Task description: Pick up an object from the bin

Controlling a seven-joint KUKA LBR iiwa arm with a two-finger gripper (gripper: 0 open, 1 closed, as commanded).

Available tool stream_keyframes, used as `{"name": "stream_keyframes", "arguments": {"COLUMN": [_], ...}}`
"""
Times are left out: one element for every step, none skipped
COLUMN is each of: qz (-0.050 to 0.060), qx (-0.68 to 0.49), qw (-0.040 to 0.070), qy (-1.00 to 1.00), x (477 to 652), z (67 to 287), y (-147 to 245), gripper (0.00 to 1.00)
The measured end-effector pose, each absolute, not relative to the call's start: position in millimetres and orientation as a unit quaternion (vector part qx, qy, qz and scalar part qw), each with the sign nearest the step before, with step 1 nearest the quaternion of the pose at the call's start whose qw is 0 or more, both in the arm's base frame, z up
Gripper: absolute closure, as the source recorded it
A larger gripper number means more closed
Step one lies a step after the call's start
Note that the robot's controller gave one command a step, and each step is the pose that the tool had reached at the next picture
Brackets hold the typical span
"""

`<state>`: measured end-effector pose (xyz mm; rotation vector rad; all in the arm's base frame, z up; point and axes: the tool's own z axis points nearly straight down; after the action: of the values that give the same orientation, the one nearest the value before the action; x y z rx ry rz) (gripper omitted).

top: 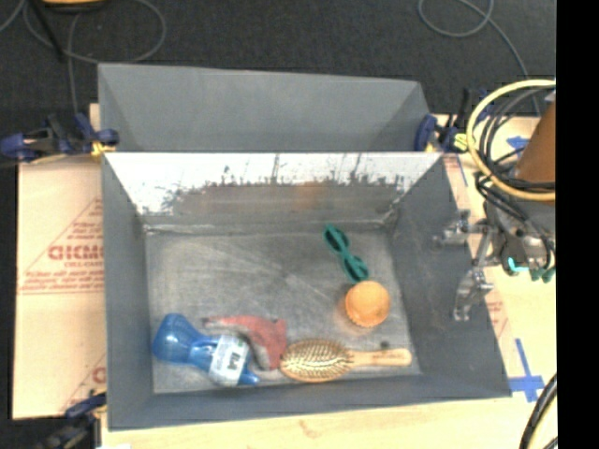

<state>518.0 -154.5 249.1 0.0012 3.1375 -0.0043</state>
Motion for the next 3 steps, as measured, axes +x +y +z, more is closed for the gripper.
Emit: {"name": "stream_keyframes", "arguments": {"qz": [-0.002,-0.002,-0.003], "qx": [-0.020,-0.052,-0.054], "qw": [0.006,0.003,0.011], "qy": [1.000,0.999,0.998], "x": [523.7,514.0,532.9], "z": [207.1,137.3,83.2], "y": [-153.1,-128.0,-109.2], "gripper": [0.00,0.00,0.00]}}
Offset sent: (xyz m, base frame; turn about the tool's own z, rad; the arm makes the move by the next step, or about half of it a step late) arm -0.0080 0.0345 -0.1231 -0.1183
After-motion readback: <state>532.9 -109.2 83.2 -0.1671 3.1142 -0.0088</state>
